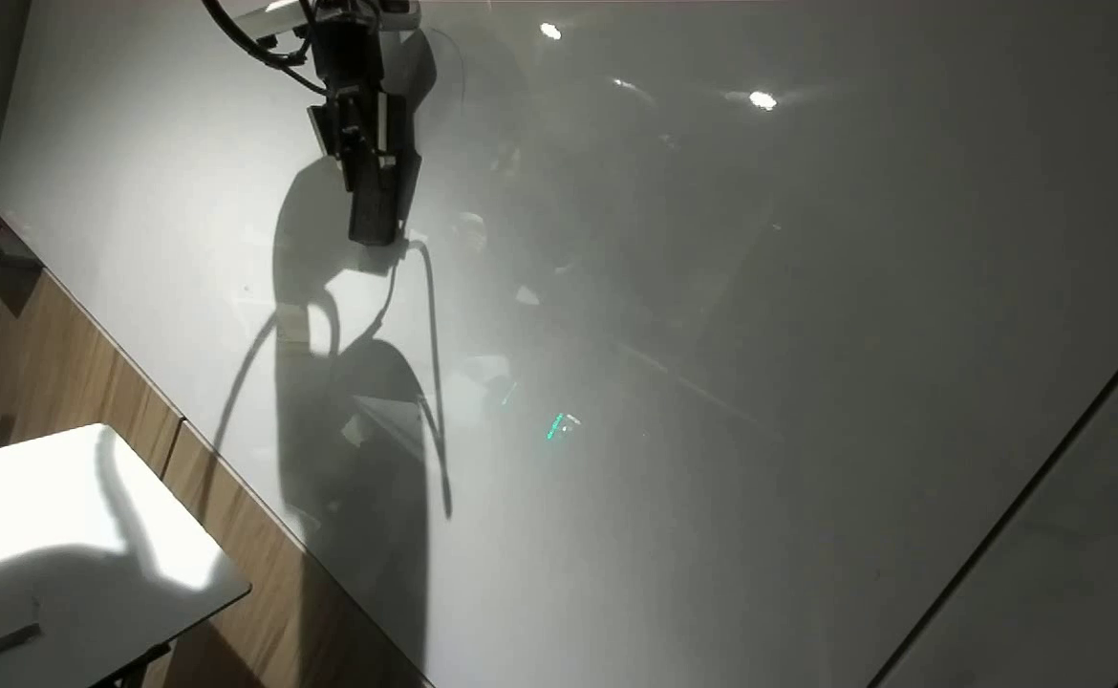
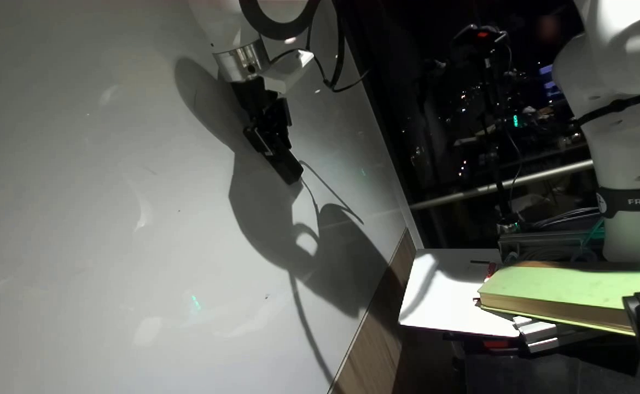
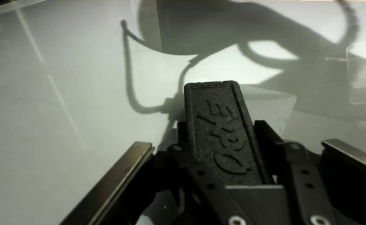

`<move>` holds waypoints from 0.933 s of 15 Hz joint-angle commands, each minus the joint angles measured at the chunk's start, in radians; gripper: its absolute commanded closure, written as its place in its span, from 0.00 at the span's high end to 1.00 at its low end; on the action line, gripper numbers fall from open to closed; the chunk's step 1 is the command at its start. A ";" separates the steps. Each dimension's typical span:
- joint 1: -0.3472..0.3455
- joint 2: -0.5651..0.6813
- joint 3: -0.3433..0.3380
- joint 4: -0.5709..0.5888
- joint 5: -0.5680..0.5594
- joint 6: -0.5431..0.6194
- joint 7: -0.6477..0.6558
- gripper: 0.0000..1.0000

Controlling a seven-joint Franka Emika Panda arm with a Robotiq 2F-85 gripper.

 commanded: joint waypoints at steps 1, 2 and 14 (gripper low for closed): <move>-0.042 0.053 -0.022 0.156 -0.071 0.064 -0.052 0.29; -0.044 0.050 -0.022 0.164 -0.068 0.059 -0.060 0.29; -0.058 0.079 -0.032 0.279 -0.067 -0.018 -0.156 0.29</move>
